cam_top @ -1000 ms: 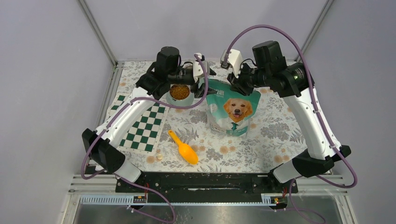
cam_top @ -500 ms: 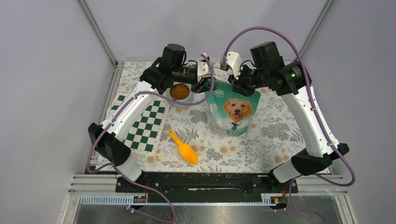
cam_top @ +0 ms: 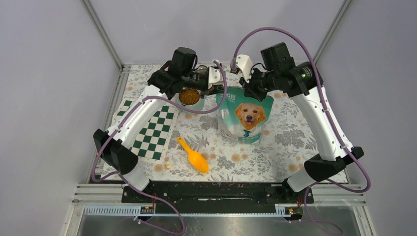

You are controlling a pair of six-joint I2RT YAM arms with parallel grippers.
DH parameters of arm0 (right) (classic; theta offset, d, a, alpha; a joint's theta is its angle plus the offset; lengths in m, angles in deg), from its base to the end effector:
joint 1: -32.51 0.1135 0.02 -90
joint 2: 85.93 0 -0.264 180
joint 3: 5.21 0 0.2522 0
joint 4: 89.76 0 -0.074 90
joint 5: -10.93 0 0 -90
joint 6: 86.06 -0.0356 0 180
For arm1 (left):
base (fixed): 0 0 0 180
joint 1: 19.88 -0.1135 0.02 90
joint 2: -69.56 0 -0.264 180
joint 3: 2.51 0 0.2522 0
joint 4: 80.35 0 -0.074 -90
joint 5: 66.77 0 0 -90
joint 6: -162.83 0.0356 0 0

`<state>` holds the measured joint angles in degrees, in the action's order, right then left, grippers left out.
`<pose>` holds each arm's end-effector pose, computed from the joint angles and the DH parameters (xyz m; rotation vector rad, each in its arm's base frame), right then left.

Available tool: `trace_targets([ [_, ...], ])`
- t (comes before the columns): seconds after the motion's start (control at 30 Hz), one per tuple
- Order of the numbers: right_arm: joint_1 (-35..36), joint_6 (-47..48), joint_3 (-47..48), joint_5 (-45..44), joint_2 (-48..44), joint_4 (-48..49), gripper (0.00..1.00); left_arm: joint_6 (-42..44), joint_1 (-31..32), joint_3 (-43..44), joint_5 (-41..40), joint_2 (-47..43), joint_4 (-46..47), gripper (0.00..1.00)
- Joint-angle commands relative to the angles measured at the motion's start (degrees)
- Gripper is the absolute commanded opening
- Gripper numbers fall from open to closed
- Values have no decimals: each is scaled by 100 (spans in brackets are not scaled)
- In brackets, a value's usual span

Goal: Serve the pet food

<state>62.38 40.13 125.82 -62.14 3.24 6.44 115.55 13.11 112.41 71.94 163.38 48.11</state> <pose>0.2414 0.1506 0.4735 -1.3667 1.8252 0.2822 0.2848 -0.2168 0.4183 1.5775 1.2158 -0.7761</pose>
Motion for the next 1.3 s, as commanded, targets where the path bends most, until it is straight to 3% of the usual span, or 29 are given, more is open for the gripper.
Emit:
trace_targets([
  [0.0,-34,13,467,175,-122,98,0,237,-92,386,-295,-401,-2,0],
  [0.23,-34,-24,1626,429,57,-39,0,288,-272,569,-506,-718,16,0],
  [0.37,-34,-63,1573,551,107,-19,0,340,-335,375,-560,-856,16,0],
  [0.47,-39,-49,1170,403,137,-34,23,402,-351,130,-560,-928,17,0],
  [0.63,-36,99,473,159,105,-274,31,376,-368,-174,-580,-1009,60,0],
  [0.83,-35,197,233,141,50,-352,29,372,-390,-231,-494,-1033,89,0],
  [0.9,-35,190,302,149,116,-368,18,370,-390,-223,-460,-1028,116,0],
  [0.97,-34,225,393,199,160,-405,0,368,-395,-212,-441,-1035,122,0],
  [1.2,-34,160,586,242,142,-353,0,386,-390,-200,-380,-1052,131,0],
  [1.27,-34,77,679,377,174,-319,14,343,-395,-202,-306,-1056,170,0],
])
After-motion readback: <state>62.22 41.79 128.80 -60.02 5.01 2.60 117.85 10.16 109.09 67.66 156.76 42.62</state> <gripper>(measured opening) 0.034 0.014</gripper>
